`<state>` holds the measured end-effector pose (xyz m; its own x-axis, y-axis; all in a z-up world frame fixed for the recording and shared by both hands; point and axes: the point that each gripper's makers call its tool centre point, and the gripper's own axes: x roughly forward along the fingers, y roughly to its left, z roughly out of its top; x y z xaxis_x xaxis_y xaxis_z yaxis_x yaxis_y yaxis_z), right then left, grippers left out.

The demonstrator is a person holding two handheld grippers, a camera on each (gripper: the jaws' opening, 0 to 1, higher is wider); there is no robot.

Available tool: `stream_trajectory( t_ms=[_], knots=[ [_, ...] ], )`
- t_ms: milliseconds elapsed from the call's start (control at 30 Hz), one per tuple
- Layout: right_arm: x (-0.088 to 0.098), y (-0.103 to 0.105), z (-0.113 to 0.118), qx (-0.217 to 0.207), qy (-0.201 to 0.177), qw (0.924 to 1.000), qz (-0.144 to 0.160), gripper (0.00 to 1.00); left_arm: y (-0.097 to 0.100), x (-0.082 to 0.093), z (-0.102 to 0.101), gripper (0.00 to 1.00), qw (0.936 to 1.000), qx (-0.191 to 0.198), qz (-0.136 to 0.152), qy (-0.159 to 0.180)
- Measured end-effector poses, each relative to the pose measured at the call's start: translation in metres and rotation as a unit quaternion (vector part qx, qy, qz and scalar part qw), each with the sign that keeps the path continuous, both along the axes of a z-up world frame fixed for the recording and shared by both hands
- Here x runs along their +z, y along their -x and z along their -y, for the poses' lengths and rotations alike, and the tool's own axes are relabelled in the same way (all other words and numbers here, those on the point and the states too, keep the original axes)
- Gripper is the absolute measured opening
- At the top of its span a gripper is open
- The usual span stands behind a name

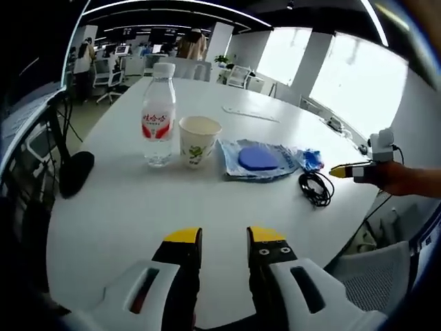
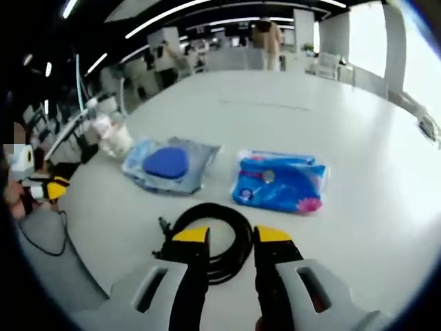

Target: Arrange the tabletop items into an orderly group along one side of the table until the central work area is clear of visible clutter.

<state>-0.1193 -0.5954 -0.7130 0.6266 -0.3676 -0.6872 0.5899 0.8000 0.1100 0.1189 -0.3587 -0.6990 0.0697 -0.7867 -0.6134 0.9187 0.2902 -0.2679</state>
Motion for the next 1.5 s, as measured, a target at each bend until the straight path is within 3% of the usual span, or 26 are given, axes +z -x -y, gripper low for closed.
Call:
stream_trajectory(
  t_ms=[133,267,333,500,800,1333,1500],
  knots=[
    [0.01,0.01,-0.013,0.006,0.019,0.9997,0.013,0.3,0.001,0.005,0.005,0.28,0.9998,-0.013,0.011,0.005],
    [0.025,0.014,-0.021,-0.026,0.005,0.9966,0.078,0.39,-0.001,0.014,0.009,0.3,0.999,-0.026,0.033,0.015],
    [0.03,0.021,-0.031,-0.027,0.008,0.997,0.072,0.45,-0.003,0.018,0.01,0.31,0.9988,-0.025,0.036,0.021],
    [0.019,0.035,-0.047,-0.003,0.005,0.9994,0.034,0.51,-0.013,0.025,0.009,0.31,0.9988,-0.009,0.034,0.035],
    [0.018,0.038,-0.064,-0.001,-0.005,0.9995,0.031,0.56,-0.013,0.029,0.009,0.31,0.9986,-0.015,0.027,0.044],
    [0.021,0.034,-0.066,0.004,-0.005,0.9993,0.037,0.6,-0.013,0.032,0.002,0.32,0.9982,-0.023,0.034,0.045],
    [0.016,0.039,-0.07,0.003,-0.012,0.9996,0.026,0.59,-0.012,0.031,0.002,0.32,0.9983,-0.02,0.029,0.047]
  ],
)
